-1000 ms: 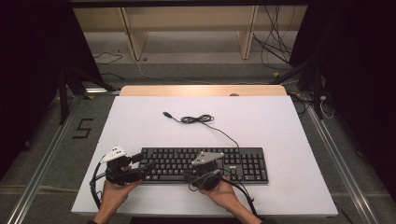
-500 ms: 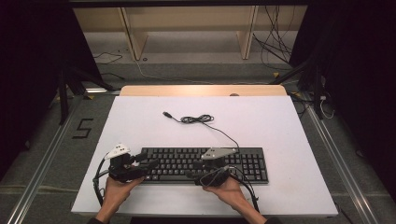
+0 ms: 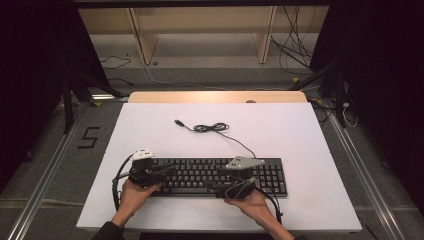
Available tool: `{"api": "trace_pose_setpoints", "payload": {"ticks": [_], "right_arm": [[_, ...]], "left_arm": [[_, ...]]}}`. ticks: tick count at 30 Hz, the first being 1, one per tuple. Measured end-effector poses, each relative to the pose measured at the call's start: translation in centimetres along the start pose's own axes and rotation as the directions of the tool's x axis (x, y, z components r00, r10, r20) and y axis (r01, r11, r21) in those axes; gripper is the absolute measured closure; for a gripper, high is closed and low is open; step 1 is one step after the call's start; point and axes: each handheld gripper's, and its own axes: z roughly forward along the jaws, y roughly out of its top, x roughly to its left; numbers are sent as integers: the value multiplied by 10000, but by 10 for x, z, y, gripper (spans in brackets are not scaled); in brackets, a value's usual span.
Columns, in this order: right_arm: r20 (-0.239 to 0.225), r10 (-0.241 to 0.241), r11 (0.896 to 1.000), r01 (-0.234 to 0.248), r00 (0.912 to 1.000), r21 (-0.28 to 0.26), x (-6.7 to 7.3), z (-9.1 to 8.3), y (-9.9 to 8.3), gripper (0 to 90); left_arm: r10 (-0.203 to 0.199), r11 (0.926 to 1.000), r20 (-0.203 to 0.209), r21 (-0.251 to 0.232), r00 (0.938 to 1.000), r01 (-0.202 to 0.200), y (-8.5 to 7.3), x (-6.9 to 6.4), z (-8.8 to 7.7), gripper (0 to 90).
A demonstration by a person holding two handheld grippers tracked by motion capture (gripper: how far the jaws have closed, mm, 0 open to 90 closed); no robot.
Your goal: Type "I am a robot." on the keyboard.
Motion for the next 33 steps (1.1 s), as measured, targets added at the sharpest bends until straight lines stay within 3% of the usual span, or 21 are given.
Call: {"api": "trace_pose_setpoints", "payload": {"ticks": [9,27,33], "right_arm": [[70,-30,9999,31,10000,-164,0,-3,0,326],[44,-50,9996,52,10000,-262,1,-4,1,318],[71,-53,9996,55,10000,-284,1,-4,1,315]], "left_arm": [[361,9976,51,583,9993,-363,4,-3,17,882],[527,9908,-218,1257,9984,-496,5,-3,31,889],[473,9901,-92,1329,9988,-457,4,-2,32,892]]}}
